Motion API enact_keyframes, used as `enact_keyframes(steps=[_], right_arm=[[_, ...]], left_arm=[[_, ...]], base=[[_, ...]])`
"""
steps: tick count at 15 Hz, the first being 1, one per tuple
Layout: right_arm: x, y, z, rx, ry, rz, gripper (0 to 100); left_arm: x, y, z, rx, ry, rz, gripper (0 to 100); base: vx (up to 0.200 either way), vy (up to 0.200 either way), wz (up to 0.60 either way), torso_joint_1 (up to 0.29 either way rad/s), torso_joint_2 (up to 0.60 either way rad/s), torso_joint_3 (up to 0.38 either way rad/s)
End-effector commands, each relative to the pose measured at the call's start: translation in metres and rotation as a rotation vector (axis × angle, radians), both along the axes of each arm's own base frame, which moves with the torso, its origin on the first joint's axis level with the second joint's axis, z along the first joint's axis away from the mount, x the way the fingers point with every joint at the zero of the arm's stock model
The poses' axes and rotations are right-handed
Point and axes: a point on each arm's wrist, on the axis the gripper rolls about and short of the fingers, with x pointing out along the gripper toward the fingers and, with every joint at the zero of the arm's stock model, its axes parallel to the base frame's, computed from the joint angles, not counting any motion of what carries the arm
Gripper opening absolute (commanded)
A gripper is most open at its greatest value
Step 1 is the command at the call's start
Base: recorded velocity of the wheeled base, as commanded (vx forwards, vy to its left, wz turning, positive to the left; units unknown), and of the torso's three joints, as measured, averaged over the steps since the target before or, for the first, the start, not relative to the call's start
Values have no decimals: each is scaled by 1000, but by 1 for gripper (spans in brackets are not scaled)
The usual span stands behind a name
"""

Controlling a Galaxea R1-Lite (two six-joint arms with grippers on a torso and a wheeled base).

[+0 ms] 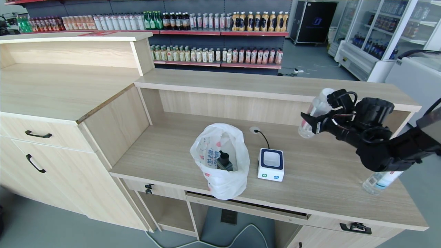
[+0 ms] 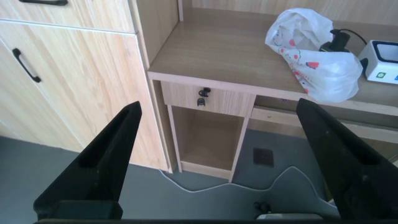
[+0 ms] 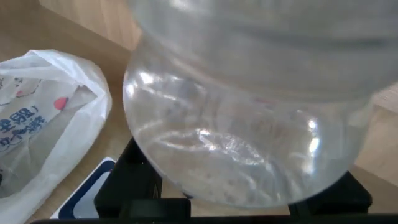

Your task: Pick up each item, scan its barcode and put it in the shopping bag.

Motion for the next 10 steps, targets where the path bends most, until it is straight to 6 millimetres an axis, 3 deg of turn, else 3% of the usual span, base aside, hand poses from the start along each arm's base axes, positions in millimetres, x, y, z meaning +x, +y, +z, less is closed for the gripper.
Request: enact_keyframes(steps=[1, 4, 8, 10], right_arm=[[-56, -17, 38, 23, 10, -185, 0], [-62, -12, 32, 13, 83, -445, 0], [-67, -12, 31, -62, 97, -448, 0], [-67, -8, 32, -90, 80, -327, 0]], left_arm=[[0, 0, 0, 0, 0, 0, 100], [0, 0, 0, 0, 0, 0, 100], [0, 0, 0, 0, 0, 0, 100], [0, 0, 0, 0, 0, 0, 100]], base=[[0, 0, 0, 0, 0, 0], [0, 0, 0, 0, 0, 0], [0, 0, 0, 0, 0, 0], [0, 0, 300, 4, 1, 1]])
